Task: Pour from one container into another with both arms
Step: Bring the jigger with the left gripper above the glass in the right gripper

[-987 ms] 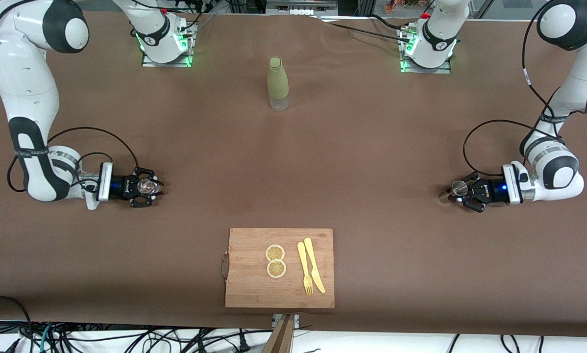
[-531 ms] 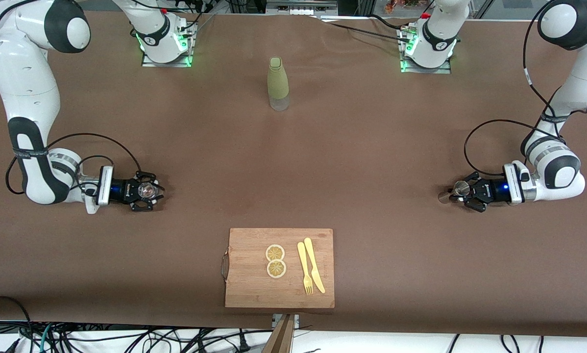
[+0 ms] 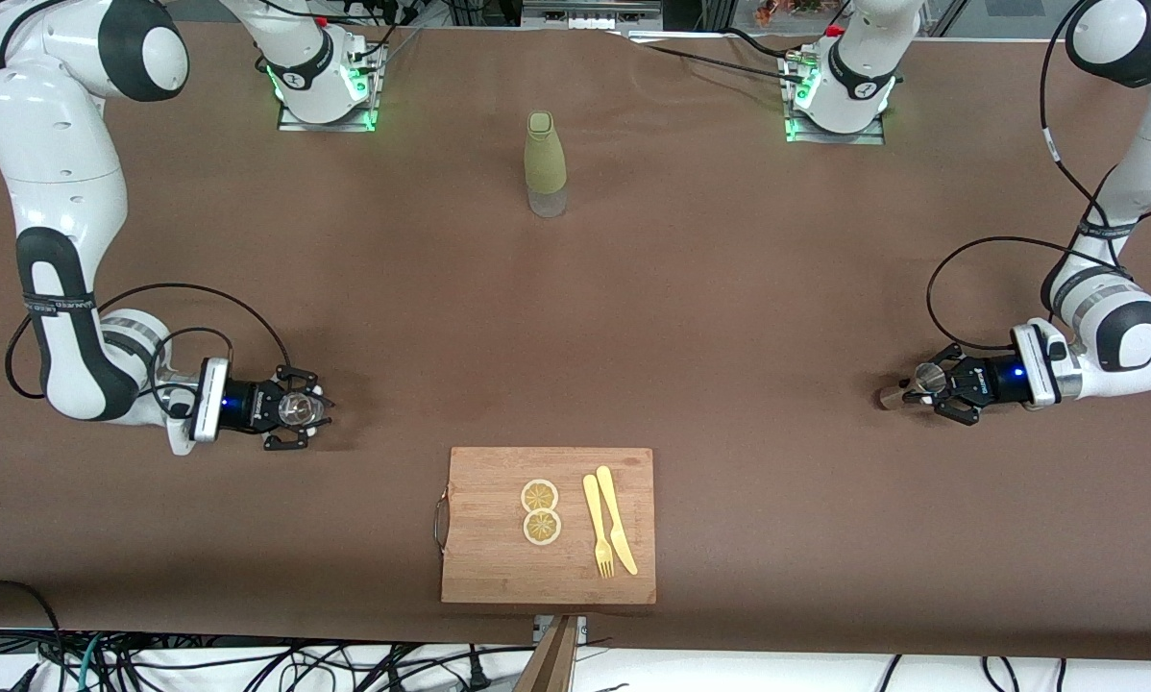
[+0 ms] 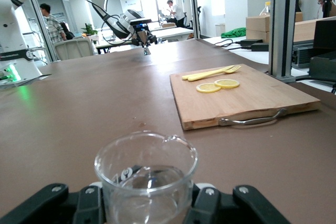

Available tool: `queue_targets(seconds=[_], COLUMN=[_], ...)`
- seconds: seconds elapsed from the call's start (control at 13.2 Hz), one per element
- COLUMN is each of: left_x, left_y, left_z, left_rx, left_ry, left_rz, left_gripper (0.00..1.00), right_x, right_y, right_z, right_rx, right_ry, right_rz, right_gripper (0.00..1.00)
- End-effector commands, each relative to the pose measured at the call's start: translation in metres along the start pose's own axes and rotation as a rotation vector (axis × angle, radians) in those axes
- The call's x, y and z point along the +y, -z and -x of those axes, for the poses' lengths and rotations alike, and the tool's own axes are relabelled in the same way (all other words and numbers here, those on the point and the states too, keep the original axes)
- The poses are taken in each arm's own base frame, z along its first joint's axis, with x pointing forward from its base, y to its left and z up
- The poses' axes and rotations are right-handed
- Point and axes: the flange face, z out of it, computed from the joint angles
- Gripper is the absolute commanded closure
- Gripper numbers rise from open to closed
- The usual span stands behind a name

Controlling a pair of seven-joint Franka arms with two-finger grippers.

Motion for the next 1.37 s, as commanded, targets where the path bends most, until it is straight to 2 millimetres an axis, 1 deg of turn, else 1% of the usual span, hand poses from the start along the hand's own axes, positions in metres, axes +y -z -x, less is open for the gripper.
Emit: queue_targets(seconds=[0.0, 0.08, 0.15, 0.23, 0.3, 0.38, 0.53, 0.61, 0.68, 0.76, 0.83, 0.91, 0.99, 1.06, 1.21, 1.29], left_x=[-0.006, -0.013, -0.018, -0.022, -0.023, -0.027, -0.036, -0.039, -0.042, -0.046, -0.049, -0.051, -0.052, -0.051, -0.047, -0.042], left_y=[-0.016, -0.029, -0.037, -0.043, -0.054, -0.067, -0.094, -0.117, -0.135, -0.150, -0.168, -0.183, -0.197, -0.220, -0.269, -0.298], left_z=[-0.023, -0.037, -0.045, -0.049, -0.052, -0.061, -0.085, -0.093, -0.098, -0.112, -0.130, -0.144, -0.151, -0.157, -0.176, -0.185], left_rx=[-0.020, -0.036, -0.057, -0.075, -0.084, -0.092, -0.124, -0.134, -0.149, -0.166, -0.189, -0.211, -0.234, -0.249, -0.256, -0.237], left_ry=[0.041, 0.049, 0.052, 0.063, 0.071, 0.071, 0.074, 0.072, 0.070, 0.064, 0.069, 0.090, 0.102, 0.116, 0.131, 0.148], left_rz=[0.064, 0.091, 0.091, 0.088, 0.099, 0.114, 0.119, 0.130, 0.131, 0.119, 0.126, 0.128, 0.119, 0.126, 0.115, 0.115], left_gripper=[1.00, 1.00, 1.00, 1.00, 1.00, 1.00, 1.00, 1.00, 1.00, 1.00, 1.00, 1.00, 1.00, 1.00, 1.00, 1.00], right_x=[0.016, 0.022, 0.024, 0.025, 0.026, 0.026, 0.028, 0.028, 0.026, 0.025, 0.024, 0.023, 0.021, 0.019, 0.017, 0.012], right_y=[-0.015, -0.025, -0.035, -0.050, -0.059, -0.073, -0.094, -0.102, -0.111, -0.117, -0.121, -0.124, -0.129, -0.133, -0.134, -0.136], right_z=[-0.028, -0.039, -0.045, -0.052, -0.053, -0.056, -0.060, -0.061, -0.063, -0.066, -0.069, -0.075, -0.081, -0.082, -0.079, -0.077], right_rx=[0.003, -0.016, -0.028, -0.040, -0.055, -0.066, -0.107, -0.121, -0.128, -0.132, -0.130, -0.122, -0.121, -0.128, -0.160, -0.177], right_ry=[-0.017, -0.029, -0.049, -0.066, -0.075, -0.070, -0.062, -0.063, -0.078, -0.077, -0.077, -0.070, -0.067, -0.061, -0.046, -0.051], right_rz=[0.028, 0.035, 0.034, 0.028, 0.034, 0.043, 0.074, 0.081, 0.073, 0.063, 0.058, 0.048, 0.040, 0.026, -0.005, -0.048], right_gripper=[0.71, 0.71, 0.71, 0.71, 0.71, 0.71, 0.71, 0.71, 0.71, 0.71, 0.71, 0.71, 0.71, 0.71, 0.71, 0.71])
